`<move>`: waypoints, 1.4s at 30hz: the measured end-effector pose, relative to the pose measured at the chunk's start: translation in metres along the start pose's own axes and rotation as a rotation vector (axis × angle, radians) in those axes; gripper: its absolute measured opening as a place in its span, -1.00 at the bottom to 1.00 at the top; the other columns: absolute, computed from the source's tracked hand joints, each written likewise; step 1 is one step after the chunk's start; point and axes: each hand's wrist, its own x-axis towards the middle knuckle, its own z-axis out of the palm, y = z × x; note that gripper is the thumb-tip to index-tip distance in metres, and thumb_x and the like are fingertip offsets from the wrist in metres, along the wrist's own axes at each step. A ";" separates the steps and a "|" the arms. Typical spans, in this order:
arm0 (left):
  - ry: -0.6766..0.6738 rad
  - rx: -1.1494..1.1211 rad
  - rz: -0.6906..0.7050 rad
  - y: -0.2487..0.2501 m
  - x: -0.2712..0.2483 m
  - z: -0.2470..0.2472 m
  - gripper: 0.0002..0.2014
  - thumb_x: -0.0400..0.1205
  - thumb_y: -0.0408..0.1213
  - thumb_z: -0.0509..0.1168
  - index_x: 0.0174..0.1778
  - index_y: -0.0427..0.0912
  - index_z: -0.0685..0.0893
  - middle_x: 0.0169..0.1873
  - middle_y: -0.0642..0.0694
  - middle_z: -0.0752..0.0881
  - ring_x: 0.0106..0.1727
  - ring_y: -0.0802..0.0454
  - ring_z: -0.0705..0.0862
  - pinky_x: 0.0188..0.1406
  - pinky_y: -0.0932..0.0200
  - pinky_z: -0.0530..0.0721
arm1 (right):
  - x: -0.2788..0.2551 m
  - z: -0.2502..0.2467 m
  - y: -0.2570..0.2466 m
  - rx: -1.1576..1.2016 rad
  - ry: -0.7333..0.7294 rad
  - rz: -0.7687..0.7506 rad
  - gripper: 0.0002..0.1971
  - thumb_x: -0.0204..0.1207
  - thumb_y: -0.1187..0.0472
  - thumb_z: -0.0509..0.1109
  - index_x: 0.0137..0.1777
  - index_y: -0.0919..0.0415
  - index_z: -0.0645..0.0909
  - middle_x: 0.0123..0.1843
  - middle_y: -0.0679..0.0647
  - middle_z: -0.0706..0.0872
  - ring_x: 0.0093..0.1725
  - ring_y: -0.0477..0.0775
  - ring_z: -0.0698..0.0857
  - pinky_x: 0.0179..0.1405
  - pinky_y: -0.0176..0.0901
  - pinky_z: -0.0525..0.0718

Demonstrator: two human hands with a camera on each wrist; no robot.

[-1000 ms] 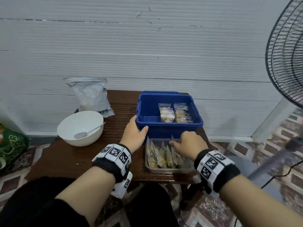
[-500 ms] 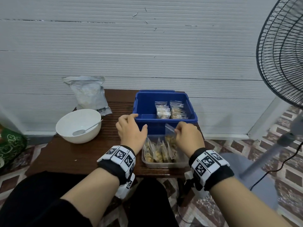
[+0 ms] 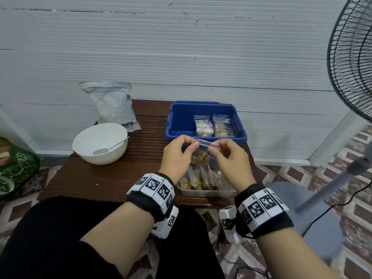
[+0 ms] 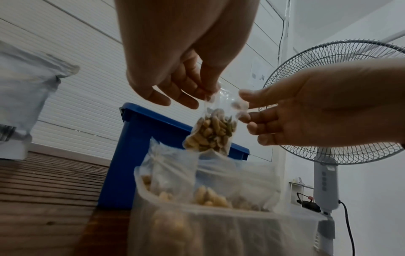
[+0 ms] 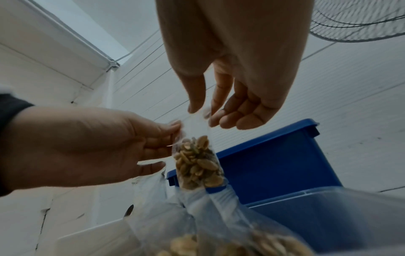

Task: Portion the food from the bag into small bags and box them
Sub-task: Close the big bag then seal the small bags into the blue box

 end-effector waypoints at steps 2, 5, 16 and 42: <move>-0.013 0.009 -0.001 0.000 -0.003 0.000 -0.92 0.65 -0.29 0.33 -0.14 -0.04 0.66 -0.21 0.16 0.68 -0.16 0.49 0.58 -0.11 0.61 0.45 | -0.002 -0.001 0.001 -0.012 0.013 0.015 -0.92 0.54 0.25 0.43 -0.15 0.06 0.65 -0.19 -0.11 0.72 -0.14 -0.23 0.66 -0.14 -0.58 0.50; -0.027 0.018 0.008 0.001 -0.005 -0.001 -0.91 0.64 -0.28 0.34 -0.17 -0.03 0.67 -0.21 0.15 0.70 -0.14 0.48 0.59 -0.12 0.63 0.44 | -0.003 -0.002 0.003 -0.052 0.075 0.036 -0.89 0.52 0.22 0.46 -0.22 0.05 0.64 -0.24 -0.16 0.71 -0.18 -0.27 0.63 -0.22 -0.67 0.45; -0.080 -0.057 -0.013 0.003 -0.011 -0.001 -0.96 0.64 -0.32 0.34 -0.09 -0.12 0.68 -0.24 0.16 0.68 -0.21 0.47 0.60 -0.16 0.57 0.49 | -0.006 -0.004 0.006 0.055 0.058 0.070 -0.87 0.55 0.29 0.42 -0.18 0.06 0.66 -0.22 -0.18 0.70 -0.23 -0.47 0.61 -0.19 -0.67 0.48; -0.163 -0.084 -0.007 0.000 -0.010 -0.002 -0.95 0.64 -0.27 0.35 -0.03 -0.05 0.67 -0.08 0.14 0.69 -0.03 0.40 0.61 0.03 0.55 0.50 | -0.015 0.008 0.000 0.122 0.057 0.093 -0.94 0.59 0.28 0.36 -0.09 0.12 0.62 -0.17 -0.14 0.68 -0.16 -0.30 0.62 -0.16 -0.60 0.52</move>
